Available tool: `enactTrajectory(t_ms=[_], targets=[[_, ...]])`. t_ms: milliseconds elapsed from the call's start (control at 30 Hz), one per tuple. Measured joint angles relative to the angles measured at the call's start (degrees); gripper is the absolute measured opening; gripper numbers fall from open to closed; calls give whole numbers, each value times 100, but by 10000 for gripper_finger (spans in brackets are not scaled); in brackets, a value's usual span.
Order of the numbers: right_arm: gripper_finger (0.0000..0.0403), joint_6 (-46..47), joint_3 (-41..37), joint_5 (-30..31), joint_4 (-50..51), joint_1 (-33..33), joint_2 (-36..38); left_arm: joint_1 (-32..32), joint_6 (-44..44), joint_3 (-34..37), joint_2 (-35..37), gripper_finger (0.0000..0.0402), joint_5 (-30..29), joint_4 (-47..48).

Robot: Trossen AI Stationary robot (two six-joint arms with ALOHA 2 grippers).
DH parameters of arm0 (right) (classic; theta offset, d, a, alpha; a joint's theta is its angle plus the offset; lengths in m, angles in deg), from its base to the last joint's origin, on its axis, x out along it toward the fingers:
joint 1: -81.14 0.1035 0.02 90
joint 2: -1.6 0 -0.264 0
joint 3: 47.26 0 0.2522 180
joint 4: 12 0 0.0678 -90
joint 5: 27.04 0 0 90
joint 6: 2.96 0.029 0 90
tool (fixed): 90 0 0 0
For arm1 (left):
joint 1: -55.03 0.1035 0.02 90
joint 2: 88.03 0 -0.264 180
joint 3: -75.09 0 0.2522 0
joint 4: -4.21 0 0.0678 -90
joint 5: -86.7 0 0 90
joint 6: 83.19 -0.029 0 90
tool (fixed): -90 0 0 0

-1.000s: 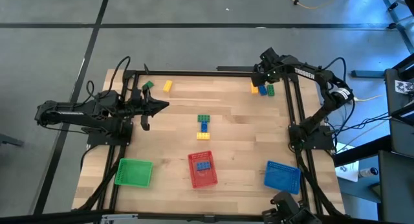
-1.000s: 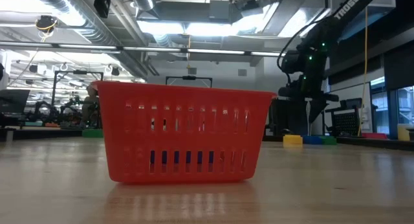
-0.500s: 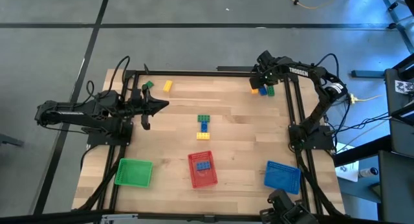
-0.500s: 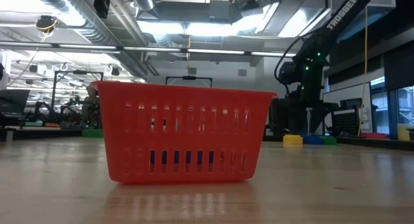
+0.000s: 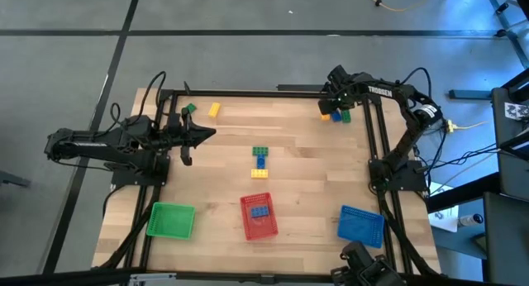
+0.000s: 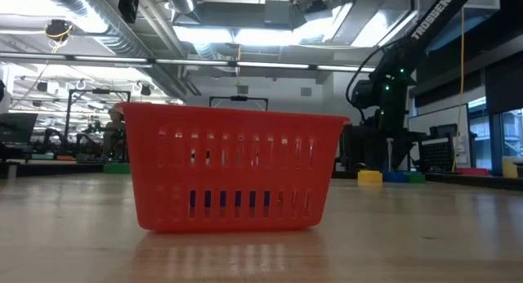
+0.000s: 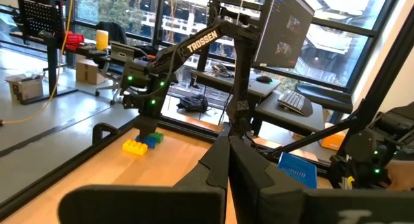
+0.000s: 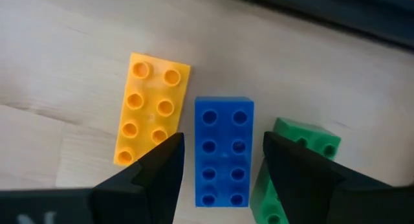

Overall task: Sort & place blocks by color
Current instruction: Put the top blue game piece into the red bin

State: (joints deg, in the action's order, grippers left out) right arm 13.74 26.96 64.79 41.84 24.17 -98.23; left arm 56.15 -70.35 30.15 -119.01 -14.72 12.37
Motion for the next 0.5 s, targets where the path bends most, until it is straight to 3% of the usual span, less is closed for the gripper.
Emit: enactTrajectory(t_ms=[500], targets=[[215,-47,7,-46,51,0,-340,1,-2,0,-1,0,-55,1]])
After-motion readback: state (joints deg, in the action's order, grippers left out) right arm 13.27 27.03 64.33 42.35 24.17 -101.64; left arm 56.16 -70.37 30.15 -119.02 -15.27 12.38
